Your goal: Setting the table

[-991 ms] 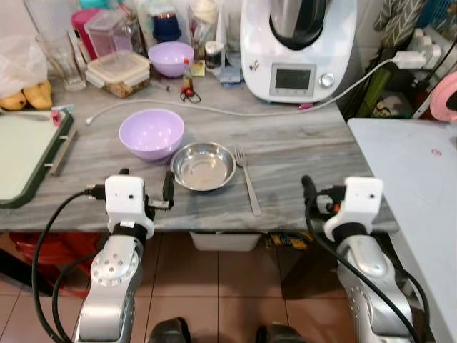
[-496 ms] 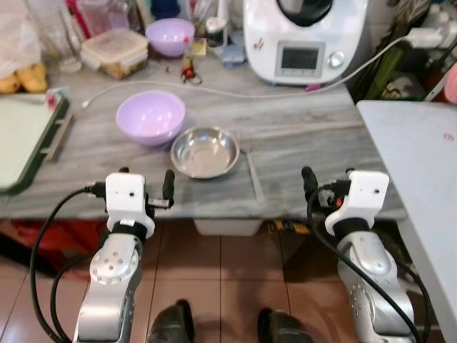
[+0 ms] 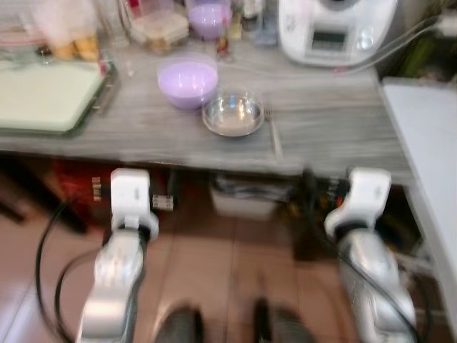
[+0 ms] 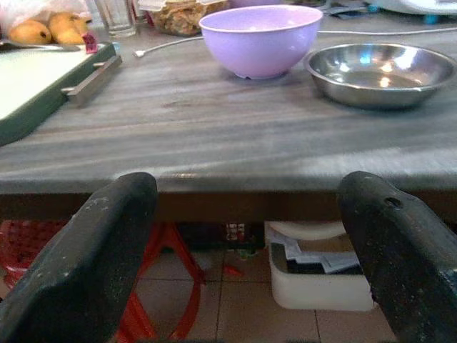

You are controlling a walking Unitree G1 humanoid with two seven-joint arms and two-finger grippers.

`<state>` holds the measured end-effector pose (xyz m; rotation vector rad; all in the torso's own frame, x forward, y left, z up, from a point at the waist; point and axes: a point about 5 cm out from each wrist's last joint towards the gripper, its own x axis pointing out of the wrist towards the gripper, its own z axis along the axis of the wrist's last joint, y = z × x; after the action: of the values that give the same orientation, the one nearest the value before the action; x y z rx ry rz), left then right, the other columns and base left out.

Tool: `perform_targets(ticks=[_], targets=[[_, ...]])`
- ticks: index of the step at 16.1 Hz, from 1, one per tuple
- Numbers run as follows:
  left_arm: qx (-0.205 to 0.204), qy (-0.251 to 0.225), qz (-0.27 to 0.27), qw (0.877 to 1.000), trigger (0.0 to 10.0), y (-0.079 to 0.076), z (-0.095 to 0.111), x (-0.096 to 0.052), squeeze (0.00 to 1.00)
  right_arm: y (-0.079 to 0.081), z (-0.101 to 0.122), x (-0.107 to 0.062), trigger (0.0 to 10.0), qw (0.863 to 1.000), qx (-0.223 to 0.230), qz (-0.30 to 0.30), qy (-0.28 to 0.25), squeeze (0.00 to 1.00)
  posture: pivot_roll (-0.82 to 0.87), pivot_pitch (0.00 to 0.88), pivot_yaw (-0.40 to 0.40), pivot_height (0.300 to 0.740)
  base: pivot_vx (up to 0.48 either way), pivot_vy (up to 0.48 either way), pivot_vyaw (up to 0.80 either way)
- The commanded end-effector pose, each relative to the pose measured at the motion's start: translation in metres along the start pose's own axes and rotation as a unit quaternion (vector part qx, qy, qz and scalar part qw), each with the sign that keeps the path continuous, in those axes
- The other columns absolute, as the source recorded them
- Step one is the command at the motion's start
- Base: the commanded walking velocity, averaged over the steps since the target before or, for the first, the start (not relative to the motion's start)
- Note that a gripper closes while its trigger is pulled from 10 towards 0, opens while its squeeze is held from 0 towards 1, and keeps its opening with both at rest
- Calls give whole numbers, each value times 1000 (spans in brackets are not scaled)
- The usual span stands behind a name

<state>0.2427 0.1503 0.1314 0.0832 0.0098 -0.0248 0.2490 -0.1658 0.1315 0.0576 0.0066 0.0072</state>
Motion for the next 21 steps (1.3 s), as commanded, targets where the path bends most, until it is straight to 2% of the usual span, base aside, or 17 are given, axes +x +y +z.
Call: perform_targets(ticks=[1,3,5,7,9,10,21], targets=[[6,8,9,1000,10000,2,-3,-1,0,-3,3,0,10000,1000,0,-2,-4,0,-6,159,19,740,-322,0,0],[5,9,9,1000,10000,1,-3,-1,0,-4,3,0,10000,1000,-1,-2,-3,0,-11,159,16,740,-321,0,0],[8,11,7,1000,10000,-1,-4,0,0,-1,5,0,10000,1000,22,8,-8,0,-12,160,15,740,-322,0,0],[7,8,6,1000,10000,-1,-3,1,0,1,6,1,10000,1000,17,11,-9,0,-14,160,14,740,-281,0,0],[-12,-6,-28,1000,10000,-3,2,1,0,0,6,2,10000,1000,12,10,-7,0,-13,159,13,740,0,0,0],[-9,-10,-34,999,10000,-4,3,0,0,-1,6,2,10000,1000,12,10,-7,0,-12,159,14,740,0,0,0],[-12,-7,-42,999,10000,-6,3,2,0,-1,2,3,10000,1000,1,17,1,0,-10,159,12,740,0,-476,-47]])
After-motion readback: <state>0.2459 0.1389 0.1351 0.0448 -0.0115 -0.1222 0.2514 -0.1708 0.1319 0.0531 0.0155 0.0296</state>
